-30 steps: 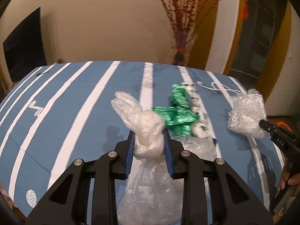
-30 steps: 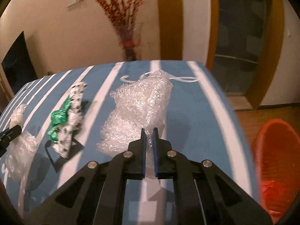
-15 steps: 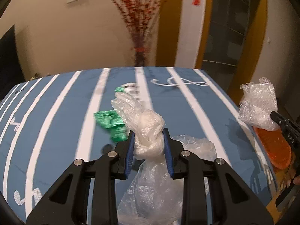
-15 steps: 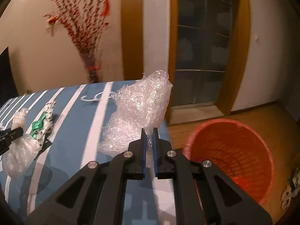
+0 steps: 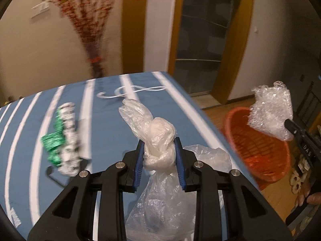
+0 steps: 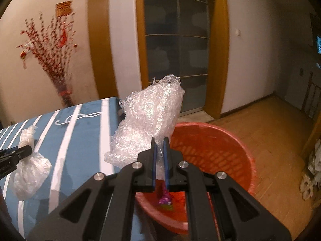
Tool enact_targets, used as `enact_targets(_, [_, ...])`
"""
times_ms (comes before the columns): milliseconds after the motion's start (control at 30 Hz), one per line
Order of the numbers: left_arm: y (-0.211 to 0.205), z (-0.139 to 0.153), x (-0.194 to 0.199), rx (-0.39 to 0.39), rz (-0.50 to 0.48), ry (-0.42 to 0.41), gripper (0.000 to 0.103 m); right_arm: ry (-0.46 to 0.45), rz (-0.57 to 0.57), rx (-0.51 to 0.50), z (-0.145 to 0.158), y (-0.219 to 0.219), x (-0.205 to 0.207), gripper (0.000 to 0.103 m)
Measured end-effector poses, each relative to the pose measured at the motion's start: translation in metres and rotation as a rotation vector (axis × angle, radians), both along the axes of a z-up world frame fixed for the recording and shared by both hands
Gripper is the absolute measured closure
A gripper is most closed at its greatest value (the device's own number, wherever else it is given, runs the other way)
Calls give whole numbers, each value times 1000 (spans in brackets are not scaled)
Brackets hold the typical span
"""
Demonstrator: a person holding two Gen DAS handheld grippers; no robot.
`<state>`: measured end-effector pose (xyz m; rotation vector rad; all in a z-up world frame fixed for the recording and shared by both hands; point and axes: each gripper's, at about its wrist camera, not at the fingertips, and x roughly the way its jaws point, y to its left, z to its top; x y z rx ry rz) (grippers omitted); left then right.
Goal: Collect trash
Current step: 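Carry both items over the wastebasket and open both tools to drop them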
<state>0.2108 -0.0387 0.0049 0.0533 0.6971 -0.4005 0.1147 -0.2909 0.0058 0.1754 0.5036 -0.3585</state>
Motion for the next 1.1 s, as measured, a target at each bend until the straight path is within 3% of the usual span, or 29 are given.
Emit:
enact_targets(467, [-117, -2, 5, -44, -207, 4, 74, 6, -108, 29, -23, -54, -20, 95])
enact_targets(1100, [-193, -31, 15, -16, -336, 55, 74, 16, -155, 101, -47, -101, -19, 94])
